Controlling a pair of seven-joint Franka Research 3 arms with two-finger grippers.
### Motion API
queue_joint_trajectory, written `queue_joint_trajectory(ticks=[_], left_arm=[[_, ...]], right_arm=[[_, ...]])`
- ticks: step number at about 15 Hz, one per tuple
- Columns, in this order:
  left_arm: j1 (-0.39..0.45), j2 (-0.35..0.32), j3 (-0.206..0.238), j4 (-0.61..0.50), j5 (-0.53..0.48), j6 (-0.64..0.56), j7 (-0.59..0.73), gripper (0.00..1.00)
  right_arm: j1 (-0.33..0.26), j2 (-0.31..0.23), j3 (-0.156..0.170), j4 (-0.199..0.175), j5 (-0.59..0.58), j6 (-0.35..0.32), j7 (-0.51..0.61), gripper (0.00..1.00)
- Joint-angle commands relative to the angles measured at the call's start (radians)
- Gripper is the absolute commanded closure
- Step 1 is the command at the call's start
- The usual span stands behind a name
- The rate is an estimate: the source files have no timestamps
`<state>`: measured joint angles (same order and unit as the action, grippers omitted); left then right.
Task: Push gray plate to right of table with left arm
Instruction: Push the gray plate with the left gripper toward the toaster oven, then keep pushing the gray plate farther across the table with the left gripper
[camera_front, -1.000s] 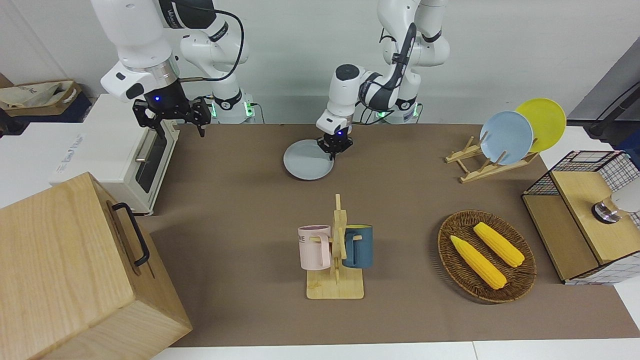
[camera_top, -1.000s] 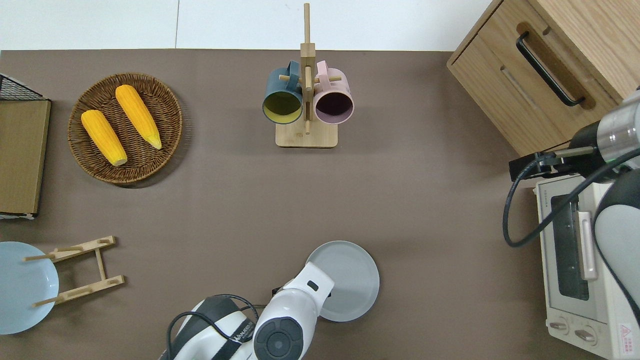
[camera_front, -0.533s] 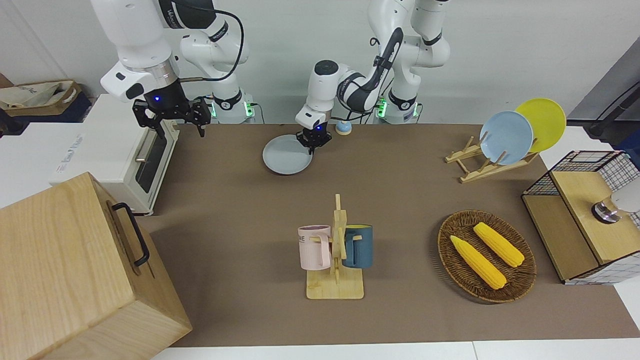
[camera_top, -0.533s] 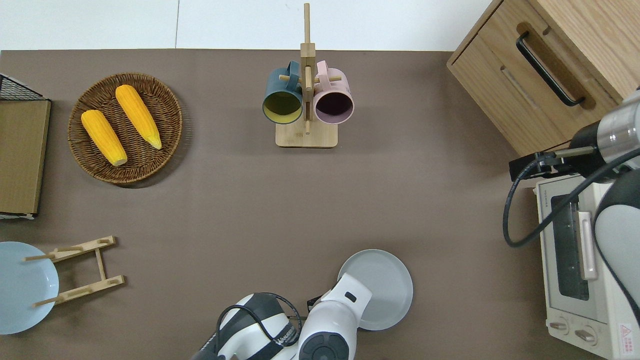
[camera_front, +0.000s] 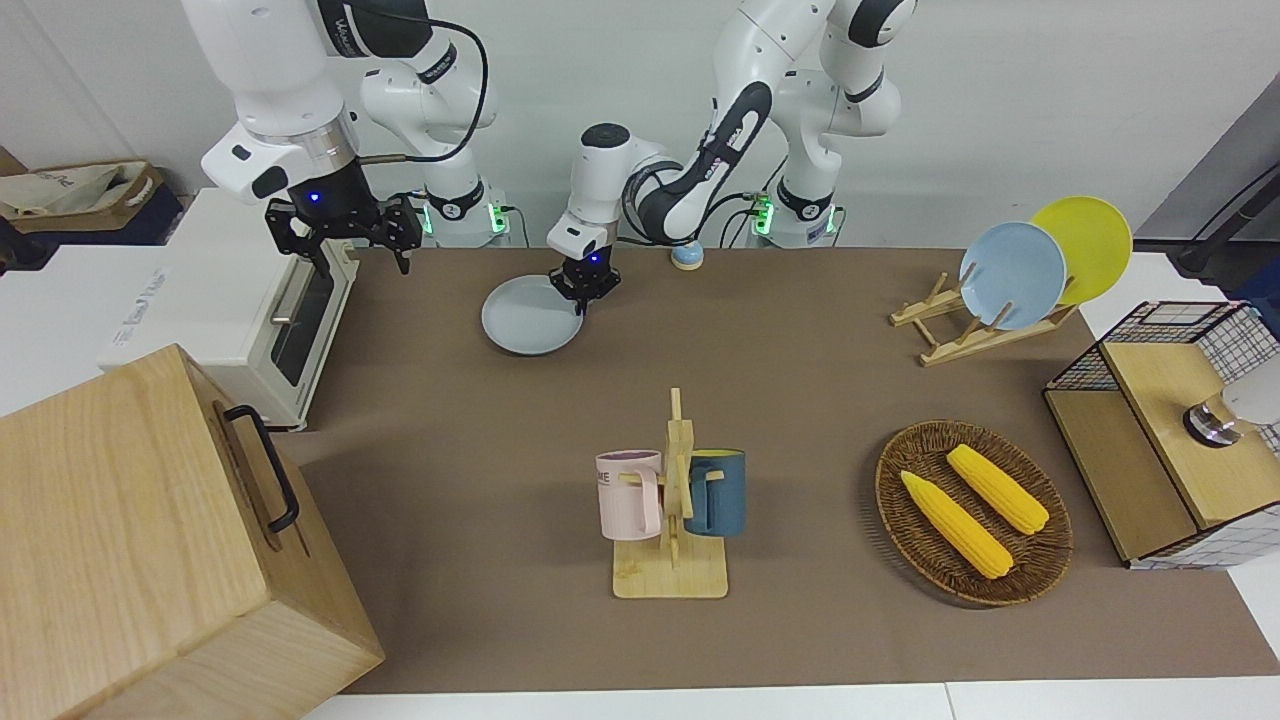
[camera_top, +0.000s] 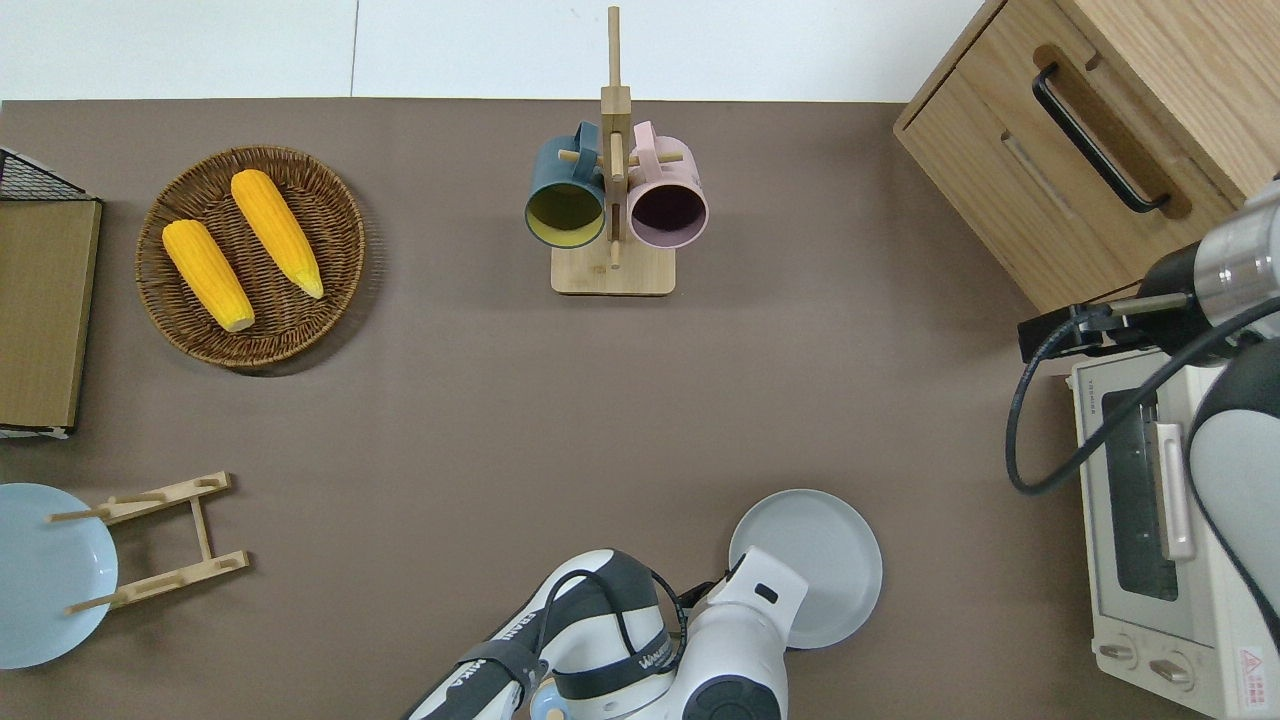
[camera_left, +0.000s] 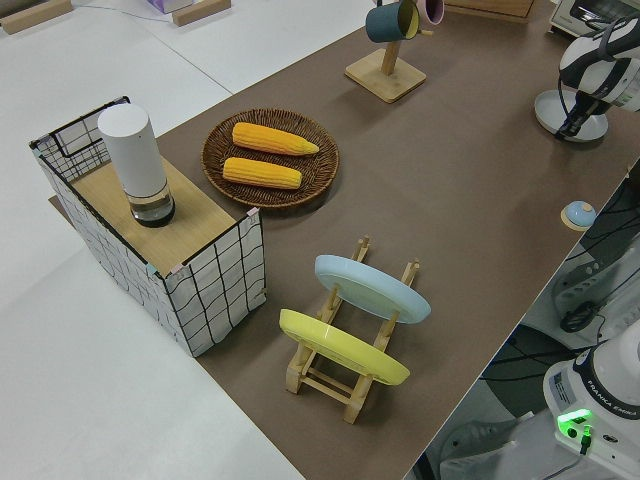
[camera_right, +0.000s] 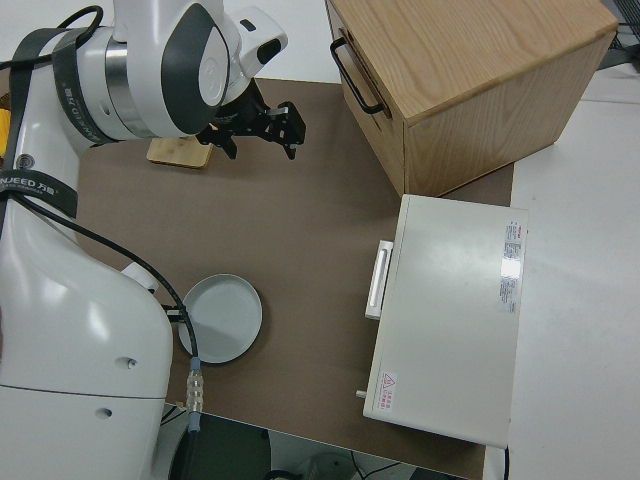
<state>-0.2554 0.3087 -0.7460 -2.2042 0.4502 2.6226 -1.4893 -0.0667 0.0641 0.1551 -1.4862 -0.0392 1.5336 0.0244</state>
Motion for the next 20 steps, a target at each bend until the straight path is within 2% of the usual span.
queue_joint_trajectory(ticks=[1, 5, 6, 8, 9, 12, 20], left_arm=[[-0.019, 0.067, 0.016, 0.038, 0.054, -0.009, -0.048, 1.00], [-0.019, 0.067, 0.016, 0.040, 0.053, -0.009, -0.048, 1.00], [-0.018, 0.067, 0.016, 0.041, 0.053, -0.010, -0.048, 0.97], [-0.018, 0.067, 0.017, 0.055, 0.053, -0.012, -0.048, 0.59], [-0.018, 0.067, 0.017, 0.058, 0.053, -0.012, -0.046, 0.52], [-0.012, 0.067, 0.017, 0.066, 0.053, -0.016, -0.045, 0.01], [-0.007, 0.066, 0.017, 0.089, 0.055, -0.075, -0.040, 0.00]], right_arm=[[-0.001, -0.006, 0.000, 0.003, 0.007, -0.010, 0.003, 0.017], [-0.001, -0.006, 0.000, 0.001, 0.007, -0.010, 0.003, 0.017], [-0.001, -0.006, 0.000, 0.001, 0.007, -0.010, 0.003, 0.017], [-0.001, -0.006, 0.000, 0.001, 0.007, -0.010, 0.003, 0.017], [-0.001, -0.006, 0.000, 0.001, 0.007, -0.010, 0.003, 0.017], [-0.001, -0.006, 0.000, 0.001, 0.007, -0.010, 0.003, 0.017], [-0.001, -0.006, 0.000, 0.001, 0.007, -0.010, 0.003, 0.017]])
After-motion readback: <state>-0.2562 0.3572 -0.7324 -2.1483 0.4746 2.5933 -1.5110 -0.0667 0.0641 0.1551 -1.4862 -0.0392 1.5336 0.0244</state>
